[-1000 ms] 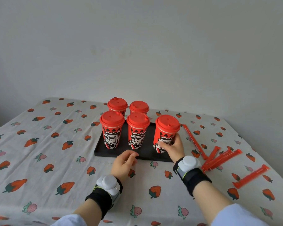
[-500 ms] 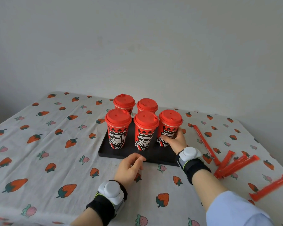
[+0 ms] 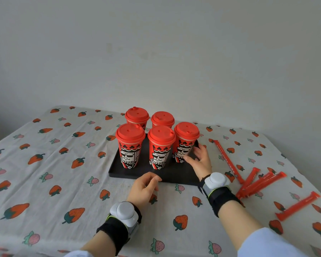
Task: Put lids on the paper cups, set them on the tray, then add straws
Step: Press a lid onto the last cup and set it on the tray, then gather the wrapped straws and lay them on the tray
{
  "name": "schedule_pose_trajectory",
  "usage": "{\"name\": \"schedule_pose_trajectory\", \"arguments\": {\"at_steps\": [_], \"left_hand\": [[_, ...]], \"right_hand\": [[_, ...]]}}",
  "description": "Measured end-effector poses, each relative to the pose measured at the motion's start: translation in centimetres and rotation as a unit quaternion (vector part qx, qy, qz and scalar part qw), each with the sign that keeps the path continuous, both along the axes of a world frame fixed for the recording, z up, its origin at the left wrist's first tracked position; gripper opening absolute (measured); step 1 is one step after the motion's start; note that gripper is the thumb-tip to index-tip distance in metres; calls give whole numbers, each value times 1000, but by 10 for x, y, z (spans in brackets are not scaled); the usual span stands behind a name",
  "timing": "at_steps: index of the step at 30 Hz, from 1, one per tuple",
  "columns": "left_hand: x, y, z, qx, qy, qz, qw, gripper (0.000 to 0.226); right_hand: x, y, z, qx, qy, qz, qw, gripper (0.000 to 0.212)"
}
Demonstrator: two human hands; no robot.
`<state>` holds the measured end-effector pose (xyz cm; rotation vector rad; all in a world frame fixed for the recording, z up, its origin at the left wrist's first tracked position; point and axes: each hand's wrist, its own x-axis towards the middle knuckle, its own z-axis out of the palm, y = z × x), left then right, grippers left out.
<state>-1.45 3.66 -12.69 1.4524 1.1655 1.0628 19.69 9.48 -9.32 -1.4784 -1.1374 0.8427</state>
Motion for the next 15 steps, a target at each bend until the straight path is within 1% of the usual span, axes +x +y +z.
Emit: {"name": "schedule_pose_trajectory", "arguments": {"at_steps": [4,7,10,12,15], "left_hand": [[1,-4,2,-29,-19,-4,999,24],[1,-4,6,-37,-70,8,997,24],[1,-4,12,-47,-116,24,992,25],[2,-3,18,-57,-129,23,990,24],[12,-4,27,-48,-118,16,992,24]], "right_hand": [[16,-45,2,0,-14,-53,999,64],[38,-77,4,-10,-46,-86,995,56],[71,-106,6,-32,-94,-134,986,52],[100,-121,8,-56,-141,-184,971,51],[150,-141,7,-137,-222,-286,922,59]]}}
